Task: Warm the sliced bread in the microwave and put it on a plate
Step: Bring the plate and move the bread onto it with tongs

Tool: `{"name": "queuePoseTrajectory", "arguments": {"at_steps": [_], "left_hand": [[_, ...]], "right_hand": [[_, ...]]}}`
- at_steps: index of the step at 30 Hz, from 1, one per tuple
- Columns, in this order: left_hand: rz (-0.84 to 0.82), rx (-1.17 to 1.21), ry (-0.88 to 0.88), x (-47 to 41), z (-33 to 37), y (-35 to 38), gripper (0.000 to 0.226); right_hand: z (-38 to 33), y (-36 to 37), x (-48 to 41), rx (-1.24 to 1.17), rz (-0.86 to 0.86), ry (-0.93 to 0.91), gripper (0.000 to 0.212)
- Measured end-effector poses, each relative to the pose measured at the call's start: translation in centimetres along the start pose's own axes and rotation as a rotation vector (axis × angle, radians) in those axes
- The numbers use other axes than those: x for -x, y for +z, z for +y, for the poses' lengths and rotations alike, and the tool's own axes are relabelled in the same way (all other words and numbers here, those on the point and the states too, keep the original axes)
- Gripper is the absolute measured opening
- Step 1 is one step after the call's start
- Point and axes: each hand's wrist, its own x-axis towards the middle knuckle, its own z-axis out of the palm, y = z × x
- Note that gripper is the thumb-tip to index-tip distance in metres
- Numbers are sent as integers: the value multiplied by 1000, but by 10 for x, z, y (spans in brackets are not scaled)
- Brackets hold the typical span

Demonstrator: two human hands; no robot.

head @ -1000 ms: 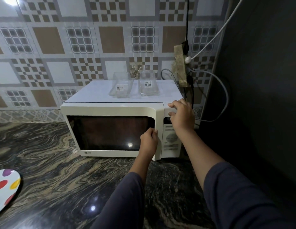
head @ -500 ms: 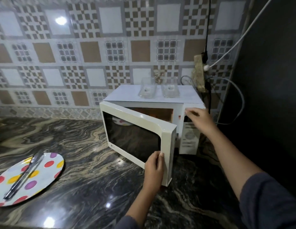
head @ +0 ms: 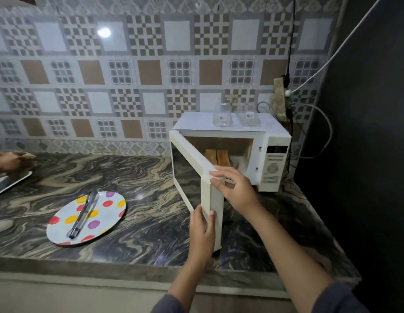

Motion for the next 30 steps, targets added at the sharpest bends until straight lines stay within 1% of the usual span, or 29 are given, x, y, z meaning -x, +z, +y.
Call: {"name": "queuePoseTrajectory", "arguments": {"at_steps": [3, 5, 8, 11, 14, 17, 19, 20, 23, 25, 27, 29, 30], "left_hand": [[65, -13, -26, 7, -6, -37, 30], [95, -38, -37, 8, -11, -63, 30], [132, -62, -72, 5, -17, -99, 31], [192, -41, -100, -2, -25, -127, 35], [258, 5, -166, -9, -34, -147, 41], [258, 37, -198, -15, -39, -160, 40], [214, 71, -213, -17, -36, -167, 34], [188, 70, -220, -17, -33, -171, 34], [112, 53, -216, -17, -30, -180, 35], [111, 37, -213, -17, -30, -184, 35], [157, 39, -227, -18, -36, -190, 46], [214, 66, -268, -27, -67, -202, 62], [238, 65, -284, -31, -75, -210, 66]], "right_hand": [[-18, 41, 14, 54, -1, -74, 30], [-33, 68, 18, 106, 2, -112, 32], [-54, 105, 17, 208, -13, -138, 34], [-69, 137, 13, 291, -60, -151, 37], [-80, 159, 7, 359, -89, -172, 40], [-85, 169, 4, 388, -97, -184, 42], [-84, 172, 3, 390, -105, -197, 43], [-85, 172, 2, 390, -109, -202, 43], [-89, 171, 0, 384, -96, -195, 39], [-93, 173, 1, 381, -42, -213, 32], [-99, 178, 3, 373, 30, -280, 24], [-107, 187, 3, 369, 79, -373, 19], [-111, 193, 2, 361, 92, -414, 17]]}}
